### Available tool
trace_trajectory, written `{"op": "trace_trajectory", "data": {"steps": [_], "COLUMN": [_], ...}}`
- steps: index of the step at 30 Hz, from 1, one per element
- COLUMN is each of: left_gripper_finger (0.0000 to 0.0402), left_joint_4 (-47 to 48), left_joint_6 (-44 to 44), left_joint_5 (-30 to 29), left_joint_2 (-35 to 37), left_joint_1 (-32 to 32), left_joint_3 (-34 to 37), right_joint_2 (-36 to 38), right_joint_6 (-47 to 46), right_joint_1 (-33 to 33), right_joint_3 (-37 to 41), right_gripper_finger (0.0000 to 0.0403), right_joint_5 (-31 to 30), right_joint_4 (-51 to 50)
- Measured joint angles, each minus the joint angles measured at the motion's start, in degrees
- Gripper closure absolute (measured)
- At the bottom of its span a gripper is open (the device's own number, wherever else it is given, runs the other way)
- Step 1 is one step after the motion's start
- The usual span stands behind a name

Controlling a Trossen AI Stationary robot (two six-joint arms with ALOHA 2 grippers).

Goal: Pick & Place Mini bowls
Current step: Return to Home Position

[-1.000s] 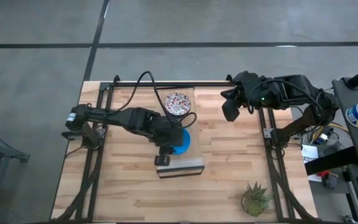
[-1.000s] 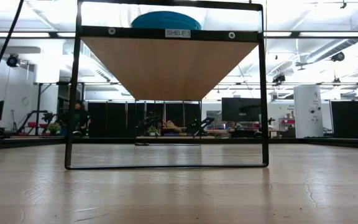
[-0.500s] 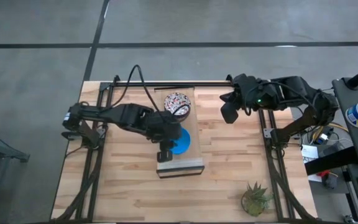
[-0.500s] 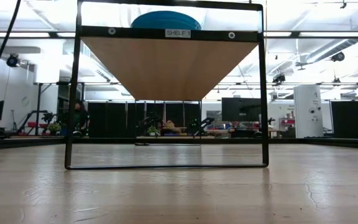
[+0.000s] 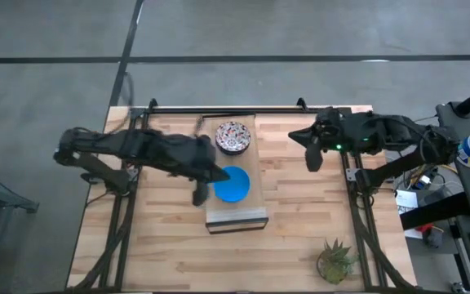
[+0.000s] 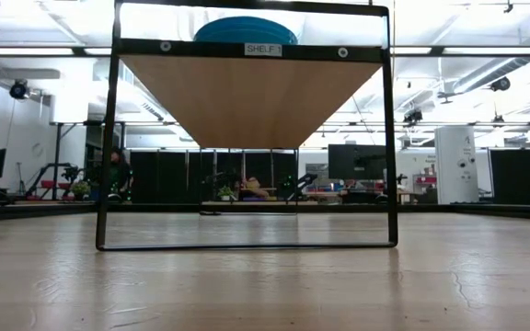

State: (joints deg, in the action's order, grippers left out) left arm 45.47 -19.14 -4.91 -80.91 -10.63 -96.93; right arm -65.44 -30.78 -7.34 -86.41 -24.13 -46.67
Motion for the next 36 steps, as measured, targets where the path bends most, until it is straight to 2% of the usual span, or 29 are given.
{"op": "trace_trajectory", "data": {"steps": [6, 10, 16, 20, 25, 28, 32, 36], "left_gripper_finger": [0.0401, 0.0401, 0.0401, 0.0401, 0.0401, 0.0401, 0.0401, 0.0401], "left_joint_4": [-10.4, -14.0, -12.5, -17.4, -27.0, -29.1, -35.7, -37.5], "left_joint_6": [-2.4, -3.8, -1.5, 1.7, 3.2, 2.4, 5.5, 2.8], "left_joint_5": [-0.1, -0.2, -0.4, -0.2, 0.9, 0.9, 2.3, 4.4], "left_joint_2": [13.8, 23.7, 35.1, 40.7, 45.4, 47.7, 50.0, 52.2], "left_joint_1": [0.0, 0.0, -0.1, -0.1, -0.1, -0.1, -0.1, -0.1], "left_joint_3": [15.8, 25.1, 36.6, 43.8, 51.4, 54.9, 60.0, 63.9], "right_joint_2": [7.7, 12.0, 17.7, 21.6, 26.8, 29.9, 33.5, 35.8], "right_joint_6": [2.6, -1.1, -0.5, 2.2, 6.4, 11.3, 15.7, 15.1], "right_joint_1": [-1.4, -1.3, -1.3, -1.3, -1.3, -1.3, -1.3, -1.3], "right_joint_3": [11.9, 16.5, 21.4, 26.3, 34.5, 40.5, 48.3, 53.5], "right_gripper_finger": [0.0394, 0.0394, 0.0394, 0.0394, 0.0394, 0.0394, 0.0394, 0.0394], "right_joint_5": [0.2, 0.1, 0.1, 0.5, 6.1, 12.6, 20.5, 23.0], "right_joint_4": [10.7, 10.3, 7.8, 9.6, 14.3, 22.9, 33.7, 33.2]}}
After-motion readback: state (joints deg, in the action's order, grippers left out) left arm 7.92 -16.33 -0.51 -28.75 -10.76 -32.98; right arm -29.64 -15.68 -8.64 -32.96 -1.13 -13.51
